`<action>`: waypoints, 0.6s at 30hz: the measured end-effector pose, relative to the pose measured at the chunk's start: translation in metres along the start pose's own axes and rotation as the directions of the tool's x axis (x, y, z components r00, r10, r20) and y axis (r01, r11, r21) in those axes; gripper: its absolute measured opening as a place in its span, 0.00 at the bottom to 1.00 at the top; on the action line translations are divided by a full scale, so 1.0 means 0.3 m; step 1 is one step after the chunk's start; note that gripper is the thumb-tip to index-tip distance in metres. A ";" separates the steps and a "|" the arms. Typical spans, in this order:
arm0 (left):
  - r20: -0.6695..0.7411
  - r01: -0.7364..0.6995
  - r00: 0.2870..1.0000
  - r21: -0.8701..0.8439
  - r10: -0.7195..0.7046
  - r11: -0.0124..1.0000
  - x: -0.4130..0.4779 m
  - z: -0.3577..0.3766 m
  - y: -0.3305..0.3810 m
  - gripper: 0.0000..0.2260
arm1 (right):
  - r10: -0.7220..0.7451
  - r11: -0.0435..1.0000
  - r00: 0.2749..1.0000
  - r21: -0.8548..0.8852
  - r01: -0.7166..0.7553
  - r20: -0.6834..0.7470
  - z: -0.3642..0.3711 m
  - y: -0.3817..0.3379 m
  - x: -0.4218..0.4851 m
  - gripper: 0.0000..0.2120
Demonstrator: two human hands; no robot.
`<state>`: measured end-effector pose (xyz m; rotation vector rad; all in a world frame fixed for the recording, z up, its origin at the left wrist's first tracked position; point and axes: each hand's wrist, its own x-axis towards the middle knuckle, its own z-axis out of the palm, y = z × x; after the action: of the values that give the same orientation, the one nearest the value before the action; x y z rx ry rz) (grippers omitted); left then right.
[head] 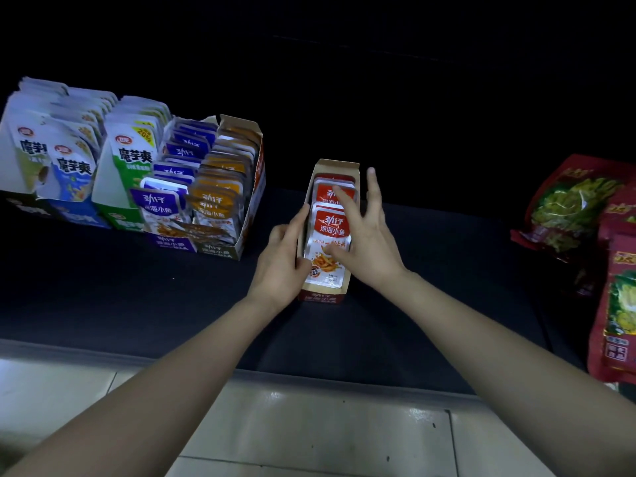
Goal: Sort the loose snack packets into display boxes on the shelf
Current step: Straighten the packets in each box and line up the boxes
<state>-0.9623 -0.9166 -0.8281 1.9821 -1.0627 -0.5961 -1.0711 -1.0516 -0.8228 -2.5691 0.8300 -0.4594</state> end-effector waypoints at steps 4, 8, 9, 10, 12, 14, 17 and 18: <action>0.000 0.009 1.000 0.017 -0.009 1.000 -0.003 0.001 -0.009 0.37 | 0.258 0.885 0.939 0.334 -0.324 0.227 -0.006 0.003 -0.062 0.53; -0.009 0.019 1.000 0.045 -0.019 0.999 -0.001 -0.004 -0.012 0.33 | 0.217 0.821 0.905 0.433 -0.373 0.367 -0.009 -0.010 -0.088 0.43; -0.017 0.022 1.000 0.045 -0.021 0.999 -0.004 -0.009 -0.012 0.32 | 0.217 0.816 0.907 0.444 -0.371 0.360 -0.009 -0.022 -0.080 0.41; -0.028 0.028 0.999 0.045 -0.027 0.999 -0.008 -0.016 -0.012 0.31 | 0.218 0.814 0.912 0.450 -0.366 0.348 -0.008 -0.034 -0.068 0.40; -0.061 0.037 0.998 0.041 -0.035 0.998 -0.018 -0.033 -0.021 0.29 | 0.222 0.824 0.922 0.444 -0.351 0.317 0.009 -0.052 -0.031 0.39; -0.099 0.036 0.995 0.050 -0.031 0.998 -0.032 -0.051 -0.040 0.27 | 0.238 0.829 0.928 0.437 -0.348 0.287 0.036 -0.066 0.013 0.38; -0.171 0.067 0.984 0.099 -0.049 0.993 -0.056 -0.084 -0.073 0.22 | 0.255 0.822 0.934 0.453 -0.347 0.251 0.076 -0.102 0.073 0.33; -0.189 0.081 0.980 0.108 -0.059 0.991 -0.061 -0.095 -0.083 0.21 | 0.256 0.820 0.935 0.458 -0.344 0.244 0.088 -0.116 0.090 0.31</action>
<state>-0.9405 -0.8808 -0.8315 2.1370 -0.9346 -0.3850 -1.0224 -1.0351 -0.8243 -1.9284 0.8997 -0.2970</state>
